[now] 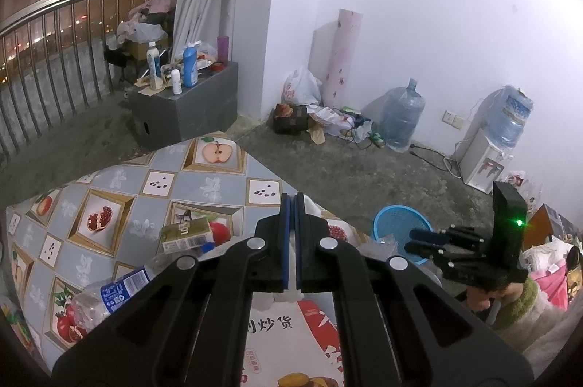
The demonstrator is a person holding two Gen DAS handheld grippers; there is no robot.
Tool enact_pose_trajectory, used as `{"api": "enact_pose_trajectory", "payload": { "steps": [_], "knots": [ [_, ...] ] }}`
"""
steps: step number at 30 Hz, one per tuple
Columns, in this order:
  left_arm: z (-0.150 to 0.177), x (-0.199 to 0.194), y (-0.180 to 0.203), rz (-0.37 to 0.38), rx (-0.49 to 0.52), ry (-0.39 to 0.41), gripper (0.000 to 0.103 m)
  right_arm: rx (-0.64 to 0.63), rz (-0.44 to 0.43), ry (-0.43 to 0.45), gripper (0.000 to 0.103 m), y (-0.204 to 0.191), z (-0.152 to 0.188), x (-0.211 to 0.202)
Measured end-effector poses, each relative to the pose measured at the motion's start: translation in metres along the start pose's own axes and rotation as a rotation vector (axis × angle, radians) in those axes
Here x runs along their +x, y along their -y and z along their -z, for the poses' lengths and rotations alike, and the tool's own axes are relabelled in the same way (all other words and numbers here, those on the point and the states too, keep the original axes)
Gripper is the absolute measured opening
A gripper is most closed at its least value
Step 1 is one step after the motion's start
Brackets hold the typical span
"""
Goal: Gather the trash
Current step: 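Carry the cup and glove over the wastebasket and open both tools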
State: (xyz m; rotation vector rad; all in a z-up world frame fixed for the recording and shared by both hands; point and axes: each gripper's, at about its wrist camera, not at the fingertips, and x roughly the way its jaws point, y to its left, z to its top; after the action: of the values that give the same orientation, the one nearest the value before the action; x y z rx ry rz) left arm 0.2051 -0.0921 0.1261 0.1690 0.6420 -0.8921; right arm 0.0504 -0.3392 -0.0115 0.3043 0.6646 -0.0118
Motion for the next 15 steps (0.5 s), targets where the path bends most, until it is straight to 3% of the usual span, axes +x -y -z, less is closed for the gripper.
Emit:
{"api": "enact_pose_trajectory", "payload": {
  "steps": [2,5,6,8,10,15],
  "knots": [
    [0.000,0.000,0.000,0.000,0.000,0.002,0.000,-0.011,0.016,-0.051,0.041,0.008,0.002,0.018],
    [0.000,0.000,-0.001,0.000,-0.001,0.001,0.000,-0.017,0.014,-0.127,0.040,0.013,0.008,0.047],
    [0.001,0.000,-0.001,0.000,0.000,0.000,0.000,0.000,-0.004,-0.134,0.036,0.014,0.010,0.052],
    [0.000,0.000,-0.001,-0.001,0.000,0.000,0.000,0.056,-0.036,-0.144,0.013,0.020,0.011,0.058],
    [-0.001,0.000,-0.001,0.000,-0.001,0.001,0.000,0.090,-0.056,-0.123,0.007,0.023,0.012,0.055],
    [0.000,0.001,-0.001,-0.002,0.001,-0.001,0.000,0.073,-0.049,-0.108,0.006,0.021,0.017,0.042]
  ]
}}
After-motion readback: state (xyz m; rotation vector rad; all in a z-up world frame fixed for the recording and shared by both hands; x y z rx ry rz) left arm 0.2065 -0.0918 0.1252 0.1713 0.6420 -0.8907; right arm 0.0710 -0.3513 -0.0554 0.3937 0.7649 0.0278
